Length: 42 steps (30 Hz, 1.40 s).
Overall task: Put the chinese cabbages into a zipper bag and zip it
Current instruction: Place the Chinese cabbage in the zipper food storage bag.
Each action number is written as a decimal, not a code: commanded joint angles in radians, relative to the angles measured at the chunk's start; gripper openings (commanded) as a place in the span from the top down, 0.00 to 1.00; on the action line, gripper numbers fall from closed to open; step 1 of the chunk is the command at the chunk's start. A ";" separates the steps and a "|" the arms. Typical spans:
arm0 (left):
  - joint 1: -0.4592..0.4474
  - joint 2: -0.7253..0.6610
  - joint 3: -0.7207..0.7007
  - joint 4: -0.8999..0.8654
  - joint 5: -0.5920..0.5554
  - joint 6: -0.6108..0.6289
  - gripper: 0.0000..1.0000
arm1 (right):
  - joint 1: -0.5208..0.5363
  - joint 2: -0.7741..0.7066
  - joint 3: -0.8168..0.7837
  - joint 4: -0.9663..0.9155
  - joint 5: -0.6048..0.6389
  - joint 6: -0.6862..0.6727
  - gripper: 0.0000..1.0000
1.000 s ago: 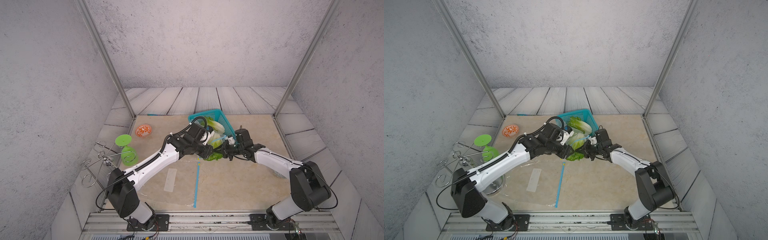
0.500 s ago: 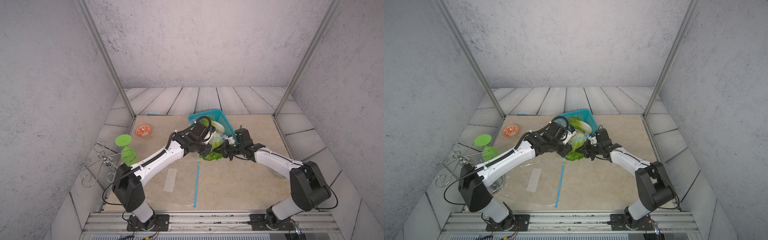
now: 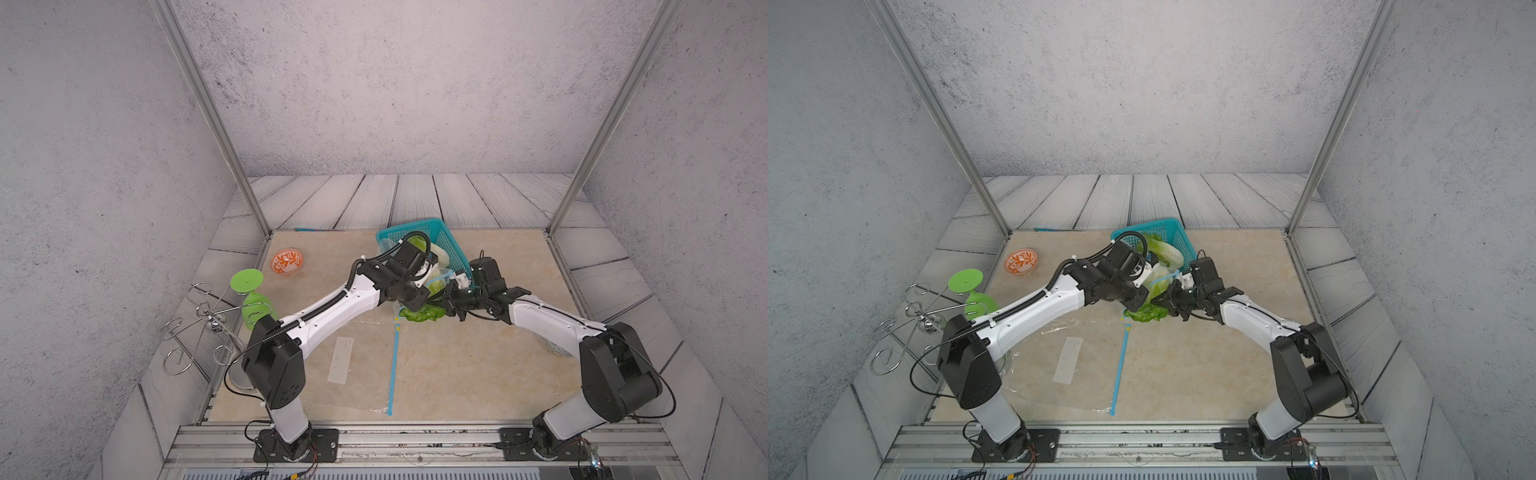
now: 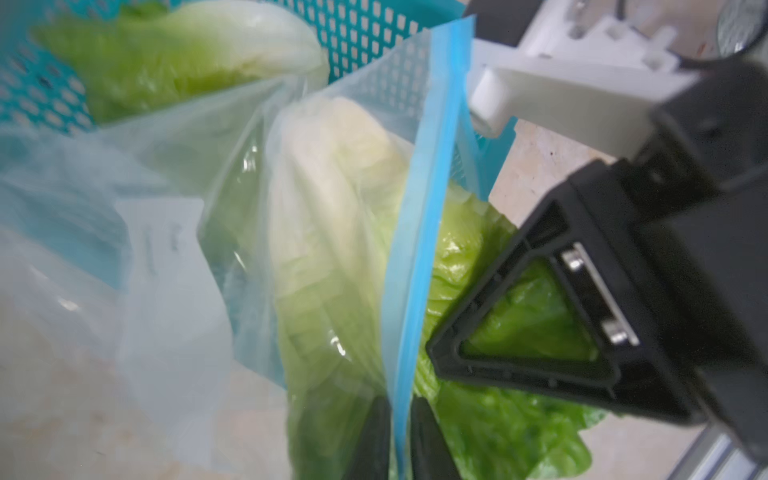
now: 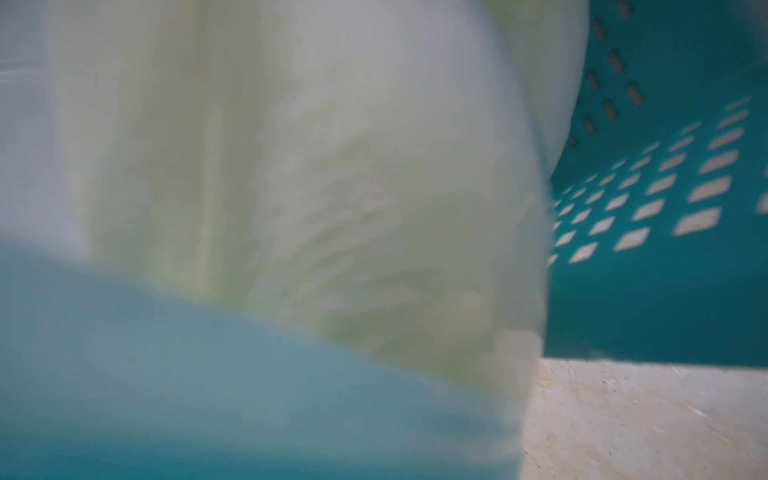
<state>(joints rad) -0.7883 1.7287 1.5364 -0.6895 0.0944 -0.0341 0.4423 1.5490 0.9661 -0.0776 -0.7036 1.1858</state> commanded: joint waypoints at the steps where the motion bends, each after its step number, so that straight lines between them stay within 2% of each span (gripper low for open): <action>1: -0.006 -0.027 0.055 -0.046 0.041 -0.012 1.00 | -0.002 -0.045 0.001 -0.011 0.065 -0.053 1.00; 5: -0.006 -0.106 0.019 -0.028 0.147 -0.104 1.00 | -0.006 -0.120 -0.005 0.041 0.120 -0.054 1.00; 9: -0.005 -0.164 -0.074 0.065 0.291 -0.259 1.00 | -0.005 -0.141 0.026 0.060 0.123 -0.019 1.00; 16: 0.044 -0.213 -0.182 0.343 0.491 -0.516 1.00 | 0.020 -0.130 0.136 -0.148 0.187 -0.074 1.00; 18: 0.065 -0.215 -0.216 0.412 0.521 -0.566 1.00 | 0.040 -0.147 0.192 -0.245 0.238 -0.110 0.95; 20: 0.078 -0.218 -0.244 0.464 0.532 -0.598 1.00 | 0.042 -0.145 0.192 -0.250 0.233 -0.095 0.89; 22: 0.099 -0.222 -0.275 0.538 0.545 -0.655 1.00 | 0.041 -0.137 0.180 -0.254 0.230 -0.088 0.80; 28: 0.222 -0.247 -0.352 0.794 0.570 -0.951 1.00 | 0.041 -0.159 0.199 -0.310 0.199 -0.147 0.58; 35: 0.303 -0.203 -0.419 0.908 0.605 -1.113 1.00 | 0.030 -0.091 0.333 -0.425 -0.064 -0.336 0.35; 37: 0.309 -0.194 -0.427 0.947 0.621 -1.141 1.00 | 0.021 -0.077 0.346 -0.446 -0.086 -0.360 0.33; 42: 0.327 -0.196 -0.425 0.921 0.630 -1.112 1.00 | -0.008 -0.076 0.318 -0.399 -0.129 -0.325 0.32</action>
<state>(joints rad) -0.4782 1.5291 1.1183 0.1715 0.6834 -1.0775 0.4503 1.4498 1.2915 -0.4648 -0.7593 0.8860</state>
